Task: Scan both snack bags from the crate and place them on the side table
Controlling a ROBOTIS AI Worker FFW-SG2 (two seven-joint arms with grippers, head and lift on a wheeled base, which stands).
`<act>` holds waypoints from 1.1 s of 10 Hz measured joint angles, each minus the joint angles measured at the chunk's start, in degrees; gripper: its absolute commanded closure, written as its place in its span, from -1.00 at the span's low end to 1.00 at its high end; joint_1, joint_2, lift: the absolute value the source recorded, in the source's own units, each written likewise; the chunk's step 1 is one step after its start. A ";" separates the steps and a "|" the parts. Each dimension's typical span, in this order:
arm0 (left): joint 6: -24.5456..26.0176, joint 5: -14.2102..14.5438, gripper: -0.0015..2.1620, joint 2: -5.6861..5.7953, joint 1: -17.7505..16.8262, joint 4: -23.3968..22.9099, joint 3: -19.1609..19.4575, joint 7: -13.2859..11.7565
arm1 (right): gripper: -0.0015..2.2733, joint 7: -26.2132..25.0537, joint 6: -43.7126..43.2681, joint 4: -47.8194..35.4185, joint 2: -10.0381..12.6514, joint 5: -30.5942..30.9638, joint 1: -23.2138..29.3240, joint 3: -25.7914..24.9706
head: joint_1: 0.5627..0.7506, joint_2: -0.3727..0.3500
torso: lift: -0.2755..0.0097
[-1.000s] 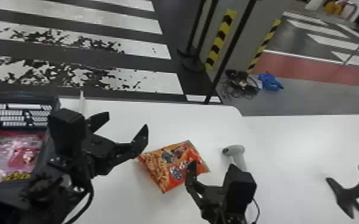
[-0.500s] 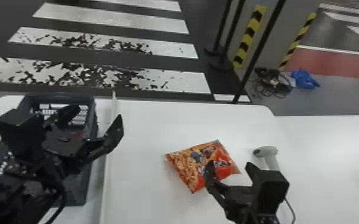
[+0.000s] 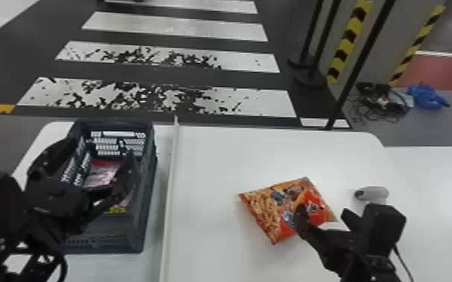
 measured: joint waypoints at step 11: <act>-3.50 1.71 -0.97 0.10 4.63 0.52 2.34 -0.06 | 0.74 17.07 22.86 22.64 -0.73 -11.86 -21.07 -13.22 | 0.41 -0.30 | 0.24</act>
